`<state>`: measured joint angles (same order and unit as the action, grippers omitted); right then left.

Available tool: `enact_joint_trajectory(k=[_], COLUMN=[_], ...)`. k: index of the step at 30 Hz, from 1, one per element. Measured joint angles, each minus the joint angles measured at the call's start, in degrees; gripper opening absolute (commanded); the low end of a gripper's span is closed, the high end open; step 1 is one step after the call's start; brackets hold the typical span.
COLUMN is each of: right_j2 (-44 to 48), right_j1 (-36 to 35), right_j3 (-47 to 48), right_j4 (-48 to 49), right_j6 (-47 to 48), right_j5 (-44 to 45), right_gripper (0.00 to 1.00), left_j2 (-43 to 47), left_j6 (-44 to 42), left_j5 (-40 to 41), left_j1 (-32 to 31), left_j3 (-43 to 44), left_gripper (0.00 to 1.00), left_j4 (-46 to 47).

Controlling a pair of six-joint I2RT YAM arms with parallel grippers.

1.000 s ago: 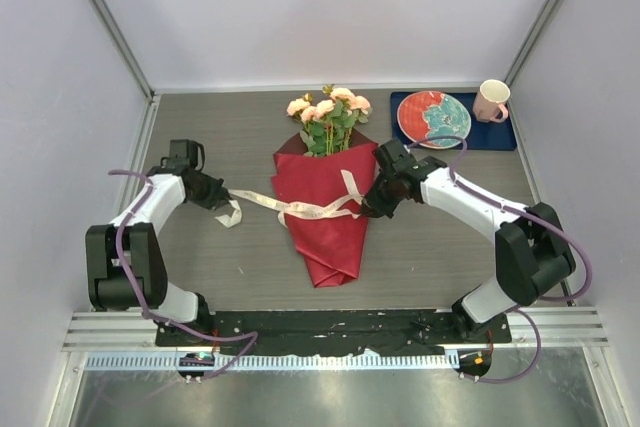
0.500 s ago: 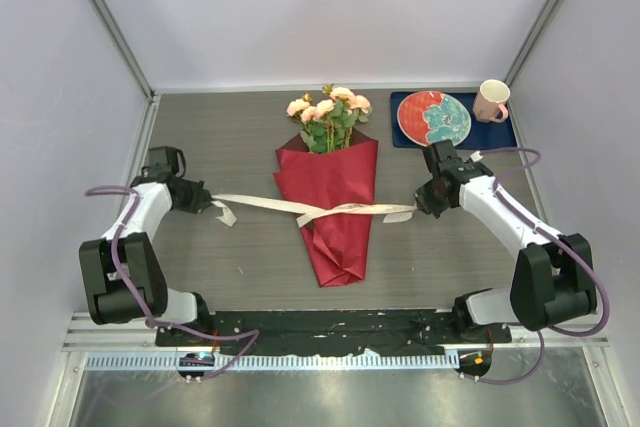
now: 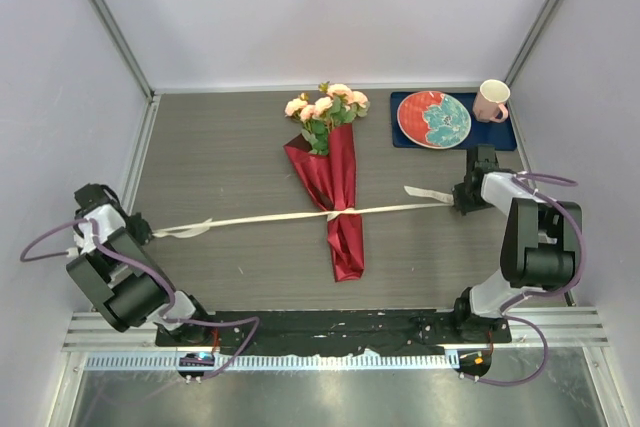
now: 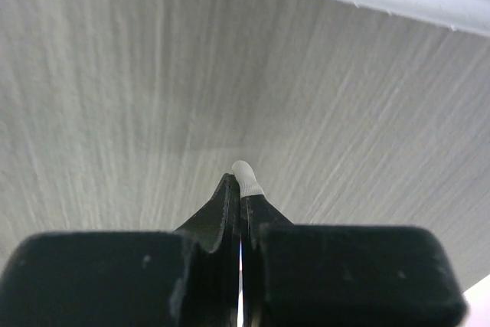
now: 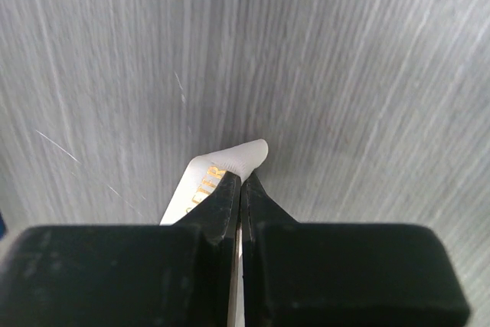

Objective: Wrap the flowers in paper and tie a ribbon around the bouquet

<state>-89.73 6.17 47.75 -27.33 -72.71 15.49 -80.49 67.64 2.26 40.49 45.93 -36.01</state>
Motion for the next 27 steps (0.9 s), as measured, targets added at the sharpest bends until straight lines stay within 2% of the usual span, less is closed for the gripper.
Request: enact_joint_trajectory(k=[6,12,21,27], right_j2=[-2.6,-4.4,-5.8,-5.5], right_j1=[6.0,11.8,18.3,19.6], right_j3=[1.0,1.2,1.2,1.2], right_j4=[4.7,9.3,11.0,11.0], right_j6=[0.1,0.6,0.9,1.8], right_j5=[-5.5,-11.1,-18.5,-18.9], right_gripper=[0.0,0.0,0.0,0.0], left_j2=[-0.1,-0.2,-2.4,-3.7], left_j6=[-3.6,-5.3,-6.5,-7.3], left_j5=[-0.4,-1.3,-2.1,-2.9], left_j1=[5.6,5.6,5.7,5.1], left_j3=[0.0,0.0,2.5,2.8], left_gripper=[0.0,0.0,0.0,0.01], left_j4=[-2.6,-3.8,-6.6,-6.9])
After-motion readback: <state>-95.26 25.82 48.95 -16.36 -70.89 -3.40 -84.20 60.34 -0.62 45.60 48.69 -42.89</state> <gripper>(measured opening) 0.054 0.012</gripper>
